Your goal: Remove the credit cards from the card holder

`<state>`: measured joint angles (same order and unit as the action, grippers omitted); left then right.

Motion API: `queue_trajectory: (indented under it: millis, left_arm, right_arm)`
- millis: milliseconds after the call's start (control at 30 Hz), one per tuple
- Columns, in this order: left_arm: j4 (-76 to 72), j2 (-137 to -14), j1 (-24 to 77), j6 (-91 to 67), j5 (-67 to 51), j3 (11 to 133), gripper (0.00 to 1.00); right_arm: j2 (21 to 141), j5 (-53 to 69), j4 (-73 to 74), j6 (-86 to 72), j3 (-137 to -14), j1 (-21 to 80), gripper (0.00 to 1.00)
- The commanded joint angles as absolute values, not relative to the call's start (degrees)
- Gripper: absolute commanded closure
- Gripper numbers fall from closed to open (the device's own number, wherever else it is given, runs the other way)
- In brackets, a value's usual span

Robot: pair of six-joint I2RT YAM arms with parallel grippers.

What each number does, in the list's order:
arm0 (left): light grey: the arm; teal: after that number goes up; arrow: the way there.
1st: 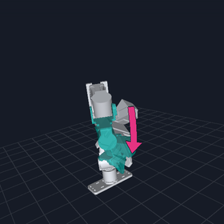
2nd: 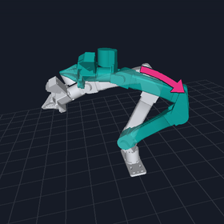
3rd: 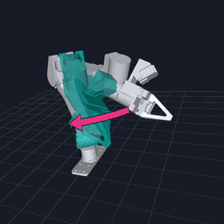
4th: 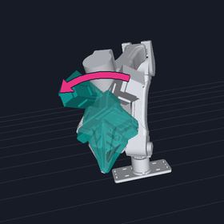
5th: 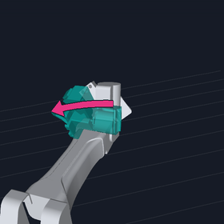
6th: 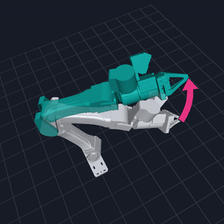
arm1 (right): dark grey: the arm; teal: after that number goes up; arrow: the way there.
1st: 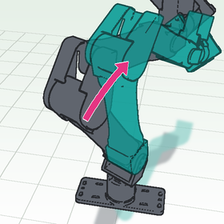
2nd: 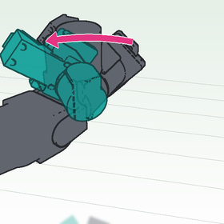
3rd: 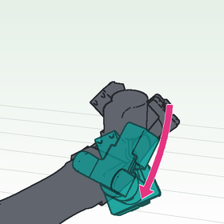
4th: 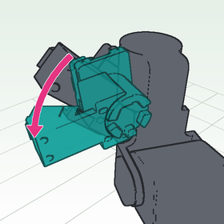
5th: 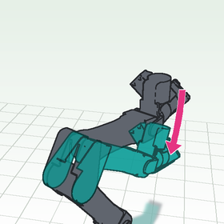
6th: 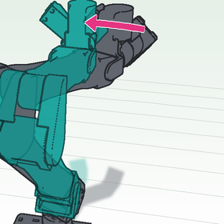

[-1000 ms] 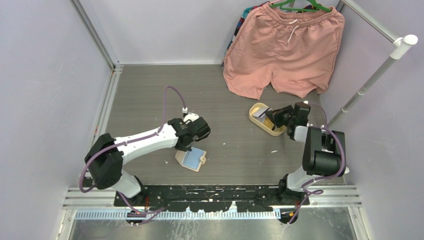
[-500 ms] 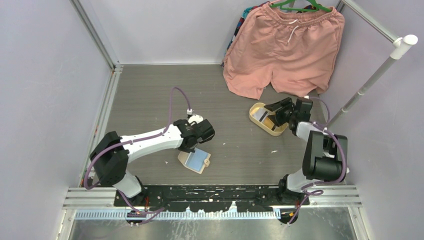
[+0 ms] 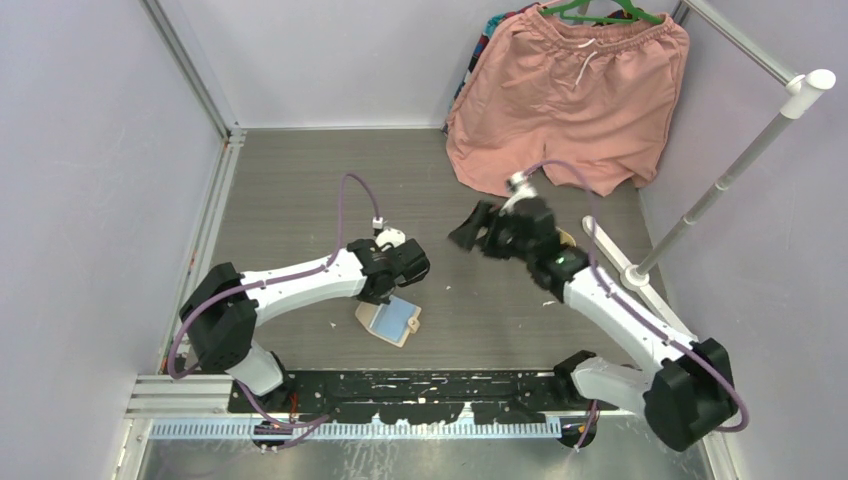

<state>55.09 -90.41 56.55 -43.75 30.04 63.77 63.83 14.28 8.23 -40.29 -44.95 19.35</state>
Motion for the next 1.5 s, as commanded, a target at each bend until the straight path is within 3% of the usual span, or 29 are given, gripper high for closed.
queue_trajectory:
  millis: [0,200,467,700,967,1267,1467]
  left_arm:
    - [55.7,-89.2,56.4,-45.6,34.2,64.8,1.00]
    - [53.7,-86.5,54.0,-45.1,32.0,62.0,1.00]
    - [49.7,-83.2,51.0,-45.4,27.0,58.6,1.00]
    - [49.5,-82.6,50.1,-45.3,25.3,57.8,1.00]
    - [49.6,-82.4,49.3,-45.0,25.0,57.5,1.00]
    - [48.8,-83.1,49.1,-44.9,24.5,57.4,1.00]
    - [48.6,-82.7,49.1,-44.9,24.6,57.0,1.00]
  right_arm:
    - [60.4,-6.4,8.3,-32.8,-38.8,38.7,0.20]
    - [62.4,-15.9,1.2,-32.5,-33.0,56.6,0.21]
    - [73.9,-24.9,-10.6,-31.4,-34.5,68.7,0.20]
    - [81.1,-31.1,-17.6,-26.6,-36.7,72.3,0.25]
    - [84.7,-30.6,-19.2,-26.2,-38.0,72.9,0.43]
    - [87.5,-31.0,-15.2,-27.4,-39.7,74.2,0.43]
    - [87.8,-32.3,-13.1,-27.8,-39.9,74.4,0.49]
